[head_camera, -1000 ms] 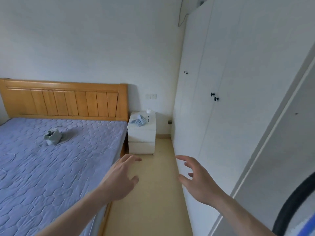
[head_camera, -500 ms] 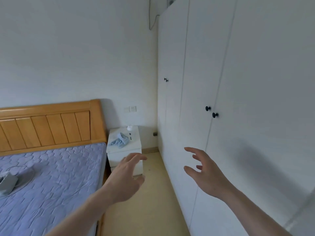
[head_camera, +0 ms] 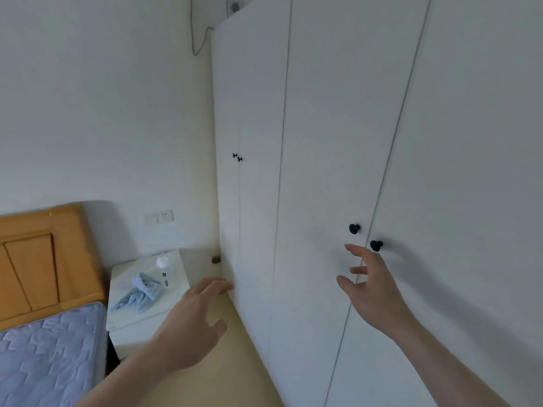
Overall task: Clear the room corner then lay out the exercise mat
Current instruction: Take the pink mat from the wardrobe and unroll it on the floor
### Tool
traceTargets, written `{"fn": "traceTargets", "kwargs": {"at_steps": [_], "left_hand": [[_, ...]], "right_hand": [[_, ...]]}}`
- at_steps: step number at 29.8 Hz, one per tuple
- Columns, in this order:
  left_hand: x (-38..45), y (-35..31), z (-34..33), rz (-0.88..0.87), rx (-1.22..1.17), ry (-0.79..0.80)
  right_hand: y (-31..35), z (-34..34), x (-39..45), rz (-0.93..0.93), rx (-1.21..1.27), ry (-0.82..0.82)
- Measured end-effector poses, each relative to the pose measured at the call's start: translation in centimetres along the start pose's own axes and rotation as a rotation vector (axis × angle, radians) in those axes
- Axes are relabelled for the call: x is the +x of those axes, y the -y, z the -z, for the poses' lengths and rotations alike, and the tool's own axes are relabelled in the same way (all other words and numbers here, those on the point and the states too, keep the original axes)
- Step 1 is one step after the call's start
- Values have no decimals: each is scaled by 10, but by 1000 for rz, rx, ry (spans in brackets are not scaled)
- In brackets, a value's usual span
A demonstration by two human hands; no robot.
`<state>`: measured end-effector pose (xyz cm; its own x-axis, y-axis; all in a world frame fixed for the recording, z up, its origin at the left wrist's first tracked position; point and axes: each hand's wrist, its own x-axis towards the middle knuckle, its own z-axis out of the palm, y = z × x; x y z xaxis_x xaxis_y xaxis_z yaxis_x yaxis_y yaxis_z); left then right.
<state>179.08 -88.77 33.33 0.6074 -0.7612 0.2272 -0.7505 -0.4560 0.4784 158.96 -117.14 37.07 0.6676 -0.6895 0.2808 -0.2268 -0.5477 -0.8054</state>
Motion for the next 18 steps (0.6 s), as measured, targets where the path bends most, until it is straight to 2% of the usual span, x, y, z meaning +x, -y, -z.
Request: {"fn": "traceTargets", "kwargs": {"at_steps": [5, 9, 15, 18], "left_hand": [[71, 42, 10, -159, -59, 95], [127, 36, 2, -346, -112, 170], [204, -36, -13, -587, -151, 231], [234, -73, -25, -652, -171, 263]], "right_hand": [[-3, -13, 8, -141, -108, -190], [5, -14, 2, -219, -193, -237], [18, 1, 4, -331, -333, -259], [18, 7, 16, -356, -393, -281]]}}
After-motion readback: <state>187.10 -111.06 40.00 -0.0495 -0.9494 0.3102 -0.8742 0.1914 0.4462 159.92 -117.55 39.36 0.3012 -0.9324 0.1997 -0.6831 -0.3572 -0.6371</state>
